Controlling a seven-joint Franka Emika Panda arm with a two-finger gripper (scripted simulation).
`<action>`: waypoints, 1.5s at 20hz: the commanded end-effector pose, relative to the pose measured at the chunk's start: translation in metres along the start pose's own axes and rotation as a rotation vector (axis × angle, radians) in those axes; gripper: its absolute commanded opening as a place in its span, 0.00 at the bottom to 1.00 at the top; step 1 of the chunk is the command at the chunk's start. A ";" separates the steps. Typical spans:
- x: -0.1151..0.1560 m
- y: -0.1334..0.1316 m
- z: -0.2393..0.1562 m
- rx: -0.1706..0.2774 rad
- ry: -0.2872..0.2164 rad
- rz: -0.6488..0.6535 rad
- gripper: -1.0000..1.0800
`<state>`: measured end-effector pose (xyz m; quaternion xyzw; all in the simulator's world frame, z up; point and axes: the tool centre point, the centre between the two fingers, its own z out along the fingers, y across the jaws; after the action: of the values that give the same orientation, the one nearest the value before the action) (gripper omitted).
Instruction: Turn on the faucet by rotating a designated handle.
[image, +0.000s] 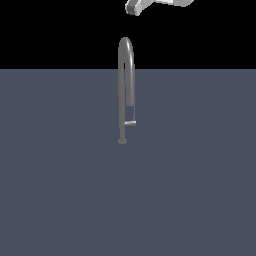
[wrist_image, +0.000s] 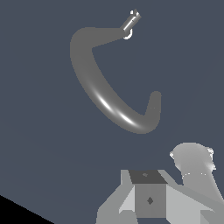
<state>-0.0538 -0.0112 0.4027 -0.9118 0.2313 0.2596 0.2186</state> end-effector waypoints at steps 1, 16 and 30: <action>0.016 -0.003 0.002 0.031 -0.040 0.031 0.00; 0.111 -0.011 0.028 0.223 -0.293 0.225 0.00; 0.203 -0.009 0.079 0.430 -0.562 0.435 0.00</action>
<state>0.0707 -0.0257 0.2387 -0.6859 0.3913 0.4736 0.3899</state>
